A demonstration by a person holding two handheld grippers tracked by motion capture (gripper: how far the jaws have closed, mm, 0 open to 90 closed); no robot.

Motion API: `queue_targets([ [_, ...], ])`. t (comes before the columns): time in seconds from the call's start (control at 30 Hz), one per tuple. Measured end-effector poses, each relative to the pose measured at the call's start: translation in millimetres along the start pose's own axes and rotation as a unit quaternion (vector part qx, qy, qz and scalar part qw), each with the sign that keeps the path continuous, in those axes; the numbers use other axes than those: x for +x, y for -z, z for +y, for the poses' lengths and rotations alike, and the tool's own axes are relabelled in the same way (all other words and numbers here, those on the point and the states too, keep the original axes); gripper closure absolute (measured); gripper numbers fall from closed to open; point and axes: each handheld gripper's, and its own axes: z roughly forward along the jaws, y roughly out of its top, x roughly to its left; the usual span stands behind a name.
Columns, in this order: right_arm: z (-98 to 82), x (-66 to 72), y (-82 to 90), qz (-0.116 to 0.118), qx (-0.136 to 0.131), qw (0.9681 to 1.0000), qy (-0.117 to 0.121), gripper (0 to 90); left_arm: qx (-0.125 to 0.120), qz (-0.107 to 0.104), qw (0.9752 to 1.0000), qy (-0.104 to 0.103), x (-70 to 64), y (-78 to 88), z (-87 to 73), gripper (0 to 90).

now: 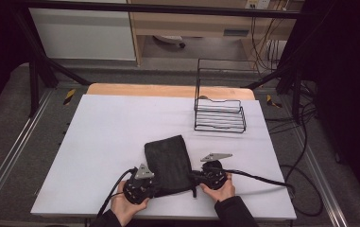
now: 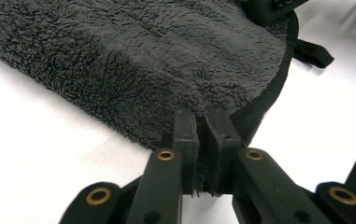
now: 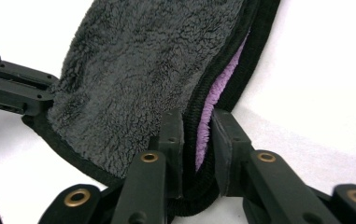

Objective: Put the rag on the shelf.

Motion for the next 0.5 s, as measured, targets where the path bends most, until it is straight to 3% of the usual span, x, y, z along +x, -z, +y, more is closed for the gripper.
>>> queue_targets([
  [0.2,-0.9,9.9,3.4,-0.015,-0.004,0.9998,0.010,72.8,0.009,-0.009,0.9999,-0.007,7.3,8.4,0.4,85.1],
  [0.3,-1.6,12.0,4.7,-0.010,-0.009,0.9999,0.009,63.0,0.013,-0.012,0.9998,-0.009,12.1,13.2,-1.1,85.3],
  [0.5,1.3,10.8,12.8,-0.010,-0.048,0.9983,0.033,44.2,0.023,-0.012,0.9994,-0.025,20.5,23.1,-5.5,85.4],
])
